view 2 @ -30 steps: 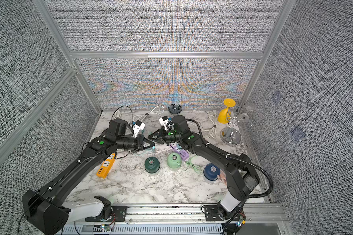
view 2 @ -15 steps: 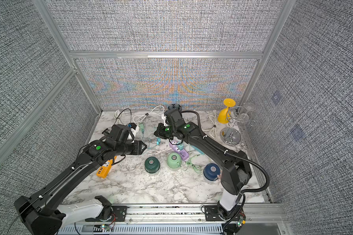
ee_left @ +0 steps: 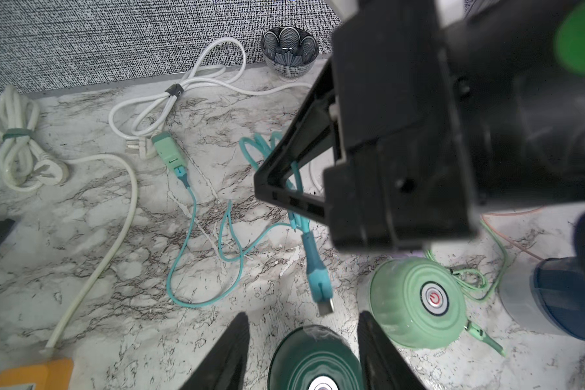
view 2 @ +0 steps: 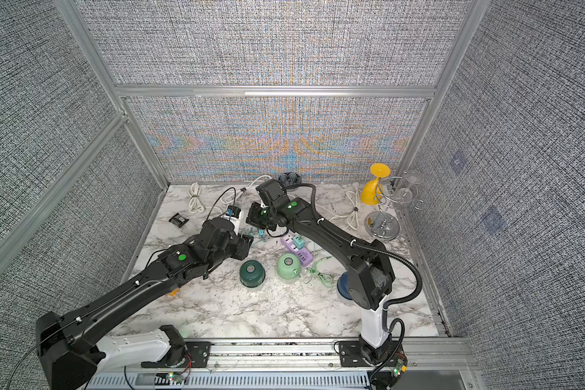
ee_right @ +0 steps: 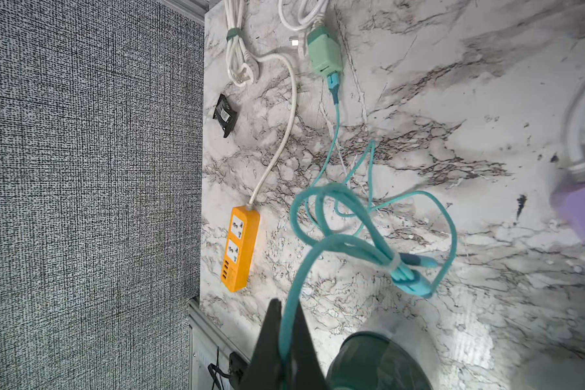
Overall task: Charge the cordless meat grinders
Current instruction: Pick up the charging cable from the center of the board.
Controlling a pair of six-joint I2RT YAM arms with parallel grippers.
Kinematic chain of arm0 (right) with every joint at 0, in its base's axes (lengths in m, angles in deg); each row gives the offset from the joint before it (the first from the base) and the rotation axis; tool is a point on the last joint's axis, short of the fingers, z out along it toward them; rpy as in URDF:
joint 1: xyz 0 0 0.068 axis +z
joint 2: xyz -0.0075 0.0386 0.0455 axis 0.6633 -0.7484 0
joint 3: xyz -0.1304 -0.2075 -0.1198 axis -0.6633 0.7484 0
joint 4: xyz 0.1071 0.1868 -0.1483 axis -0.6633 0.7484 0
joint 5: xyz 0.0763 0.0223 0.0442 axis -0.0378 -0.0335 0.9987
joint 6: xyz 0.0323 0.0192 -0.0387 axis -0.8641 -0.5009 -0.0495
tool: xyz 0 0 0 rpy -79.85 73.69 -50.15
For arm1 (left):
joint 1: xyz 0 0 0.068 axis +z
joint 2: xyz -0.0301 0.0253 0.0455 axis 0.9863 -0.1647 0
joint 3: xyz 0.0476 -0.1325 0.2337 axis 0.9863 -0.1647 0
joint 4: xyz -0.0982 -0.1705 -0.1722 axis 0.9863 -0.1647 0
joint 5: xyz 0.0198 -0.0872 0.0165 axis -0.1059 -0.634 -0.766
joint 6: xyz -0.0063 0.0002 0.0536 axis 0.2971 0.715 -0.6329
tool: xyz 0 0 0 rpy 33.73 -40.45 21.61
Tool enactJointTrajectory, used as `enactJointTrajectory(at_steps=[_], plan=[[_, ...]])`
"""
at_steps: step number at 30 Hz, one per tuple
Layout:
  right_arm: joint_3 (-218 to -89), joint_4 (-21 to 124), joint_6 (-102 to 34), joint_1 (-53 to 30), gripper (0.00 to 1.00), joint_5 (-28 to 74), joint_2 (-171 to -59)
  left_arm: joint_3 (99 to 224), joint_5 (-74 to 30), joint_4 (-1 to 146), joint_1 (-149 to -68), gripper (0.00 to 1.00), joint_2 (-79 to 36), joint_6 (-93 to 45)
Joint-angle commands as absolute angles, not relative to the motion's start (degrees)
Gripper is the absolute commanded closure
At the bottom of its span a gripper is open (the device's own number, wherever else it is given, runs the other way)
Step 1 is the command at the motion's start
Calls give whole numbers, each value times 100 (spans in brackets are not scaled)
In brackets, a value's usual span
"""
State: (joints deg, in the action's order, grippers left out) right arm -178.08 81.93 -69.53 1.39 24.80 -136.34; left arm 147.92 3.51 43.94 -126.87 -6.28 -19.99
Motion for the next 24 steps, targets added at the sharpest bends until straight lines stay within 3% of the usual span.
enactJointTrajectory(at_steps=[1,5,9,12,16,24], plan=[[-17821,8153,-7114,152,100,2405,-13651,14902,468,4812,-12760,46,-809,-2056],[-17786,8123,-7313,152,100,2409,-13597,15077,936,4636,-12872,47,-1086,-1991],[-17707,8087,-7350,143,100,2420,-13522,15110,1158,4551,-12946,54,-1203,-2012],[-17681,8070,-7368,126,100,2445,-13511,15137,1220,4445,-12974,68,-1305,-2027],[-17620,8056,-7368,125,100,2432,-13489,15135,1219,4387,-12996,98,-1310,-2063],[-17526,8117,-7260,116,100,2340,-13448,15166,814,4351,-12991,100,-1260,-2122]])
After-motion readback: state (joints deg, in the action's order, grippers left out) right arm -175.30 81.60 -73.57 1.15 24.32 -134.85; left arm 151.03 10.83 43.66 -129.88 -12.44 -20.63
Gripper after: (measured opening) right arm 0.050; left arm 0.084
